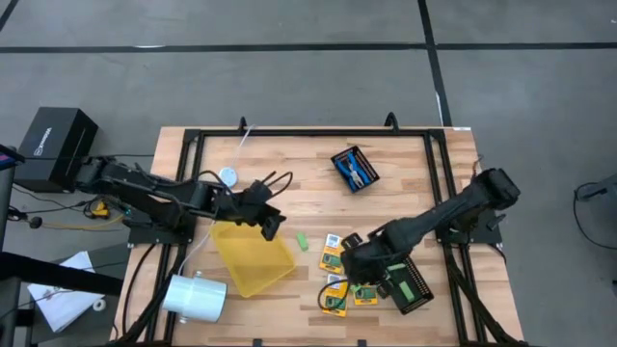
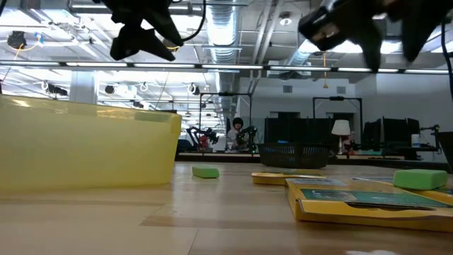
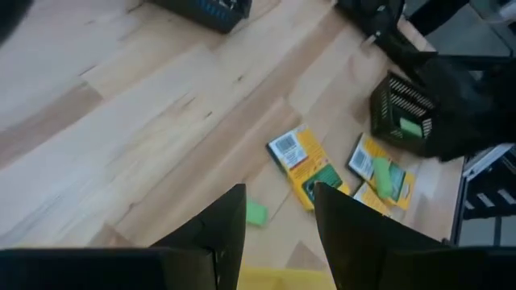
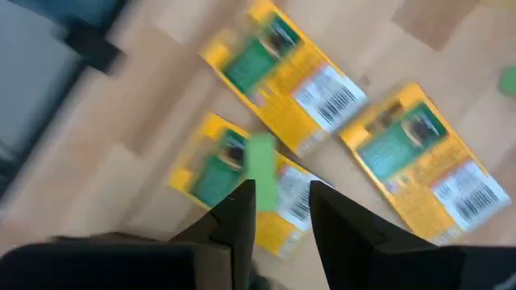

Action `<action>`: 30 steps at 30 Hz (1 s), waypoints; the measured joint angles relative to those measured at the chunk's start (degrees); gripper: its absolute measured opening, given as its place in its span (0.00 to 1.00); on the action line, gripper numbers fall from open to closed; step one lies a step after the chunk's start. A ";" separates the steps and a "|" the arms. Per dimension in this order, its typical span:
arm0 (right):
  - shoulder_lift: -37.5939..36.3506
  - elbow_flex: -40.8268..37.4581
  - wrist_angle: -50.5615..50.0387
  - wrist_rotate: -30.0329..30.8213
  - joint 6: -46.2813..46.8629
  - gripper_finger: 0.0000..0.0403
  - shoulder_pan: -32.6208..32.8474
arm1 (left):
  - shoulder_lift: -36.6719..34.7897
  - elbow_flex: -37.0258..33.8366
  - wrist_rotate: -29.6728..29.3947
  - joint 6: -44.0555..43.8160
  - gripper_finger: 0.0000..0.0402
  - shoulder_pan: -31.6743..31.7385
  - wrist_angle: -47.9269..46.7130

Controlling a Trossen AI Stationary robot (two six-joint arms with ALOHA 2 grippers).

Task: Pick & Place School Supplies
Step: Put the green eraser into the bottom black bin

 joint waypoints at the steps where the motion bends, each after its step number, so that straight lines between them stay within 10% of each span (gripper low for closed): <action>1: 1.22 0.05 1.42 0.96 0.43 0.27 0.17 | 0.14 0.01 0.00 0.00 0.35 -0.02 0.07; 30: 10.29 0.04 -0.45 -3.09 1.04 0.42 0.66 | -1.80 0.06 -0.14 1.70 0.35 -0.07 2.30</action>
